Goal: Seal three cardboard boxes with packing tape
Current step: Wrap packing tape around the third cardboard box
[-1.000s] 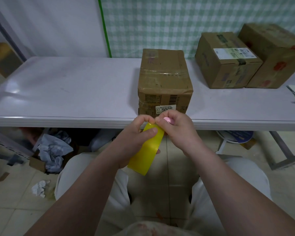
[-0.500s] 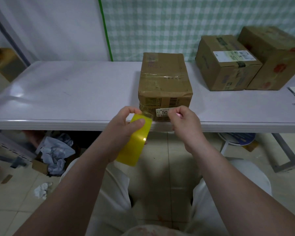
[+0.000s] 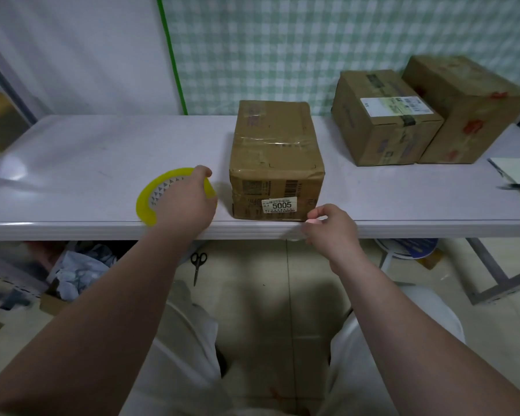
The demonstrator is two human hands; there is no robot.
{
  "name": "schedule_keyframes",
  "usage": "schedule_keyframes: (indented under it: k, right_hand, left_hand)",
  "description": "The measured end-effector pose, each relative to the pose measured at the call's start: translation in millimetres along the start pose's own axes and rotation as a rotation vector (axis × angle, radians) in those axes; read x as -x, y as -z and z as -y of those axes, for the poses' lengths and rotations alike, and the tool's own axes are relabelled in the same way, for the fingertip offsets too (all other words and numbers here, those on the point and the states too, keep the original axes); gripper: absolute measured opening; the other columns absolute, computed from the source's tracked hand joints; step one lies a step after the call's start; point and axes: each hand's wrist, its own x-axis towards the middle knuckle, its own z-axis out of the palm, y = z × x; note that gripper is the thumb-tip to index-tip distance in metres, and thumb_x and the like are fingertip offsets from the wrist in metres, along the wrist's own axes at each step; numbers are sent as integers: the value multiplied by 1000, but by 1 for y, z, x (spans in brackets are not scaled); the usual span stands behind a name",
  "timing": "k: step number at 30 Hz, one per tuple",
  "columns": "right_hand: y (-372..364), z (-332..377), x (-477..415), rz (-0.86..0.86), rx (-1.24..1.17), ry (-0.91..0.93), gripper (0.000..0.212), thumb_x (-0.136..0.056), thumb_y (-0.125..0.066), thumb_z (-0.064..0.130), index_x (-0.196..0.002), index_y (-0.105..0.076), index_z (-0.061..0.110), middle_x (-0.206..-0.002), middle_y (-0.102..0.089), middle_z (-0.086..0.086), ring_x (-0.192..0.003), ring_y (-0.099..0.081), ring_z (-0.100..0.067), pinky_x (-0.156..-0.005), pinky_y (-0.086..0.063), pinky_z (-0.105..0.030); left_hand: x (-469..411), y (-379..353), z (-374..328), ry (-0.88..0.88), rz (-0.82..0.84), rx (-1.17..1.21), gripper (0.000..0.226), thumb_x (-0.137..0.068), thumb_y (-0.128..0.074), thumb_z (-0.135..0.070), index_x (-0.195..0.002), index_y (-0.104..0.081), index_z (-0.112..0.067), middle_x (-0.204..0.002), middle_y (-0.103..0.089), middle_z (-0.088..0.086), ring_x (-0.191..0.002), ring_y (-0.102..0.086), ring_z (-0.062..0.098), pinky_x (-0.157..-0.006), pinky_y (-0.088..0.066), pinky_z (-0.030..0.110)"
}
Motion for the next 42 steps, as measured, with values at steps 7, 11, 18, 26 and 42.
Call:
schedule_keyframes:
  k: [7, 11, 18, 26, 42]
  right_hand:
    - [14, 0, -21, -120, 8, 8, 17, -95, -49, 15, -106, -61, 19, -100, -56, 2, -90, -51, -15, -75, -44, -27]
    - [23, 2, -38, -137, 30, 27, 29, -100, -41, 18, -125, -57, 16, -118, -59, -5, -101, -52, -19, -81, -40, -26]
    - [28, -1, -63, -42, 100, 63, 41, -96, -47, 12, -136, -51, 15, -128, -60, -6, -117, -55, -24, -90, -40, -27]
    - [31, 15, -59, -256, -164, 168, 38, -87, -39, 36, -110, -67, 26, -111, -65, 6, -108, -62, -23, -95, -50, -47]
    - [14, 31, -58, -198, 166, 718, 36, -90, -55, 47, -116, -70, 27, -129, -62, 6, -121, -47, -22, -94, -16, -2]
  left_hand:
    - [-22, -25, 13, 60, -20, -108, 45, -90, -58, -25, -132, -44, -23, -117, -62, 14, -109, -56, 36, -88, -41, 45]
    - [-25, -20, 12, -32, -3, 48, 77, -75, -72, -41, -142, -35, -28, -142, -40, 9, -132, -35, 32, -106, -29, 50]
    - [-10, -4, -10, -447, 110, 455, 97, -64, -75, -29, -148, -26, -32, -158, -16, 3, -145, -14, 17, -114, -21, 38]
    - [-20, 2, -39, -528, 49, 376, 72, -76, -59, -59, -141, -44, -29, -156, -26, -2, -145, -16, 23, -113, -11, 34]
    - [-36, -36, -43, -748, -335, 62, 69, -79, -53, -57, -121, -62, -3, -125, -62, 14, -119, -54, 37, -102, -39, 38]
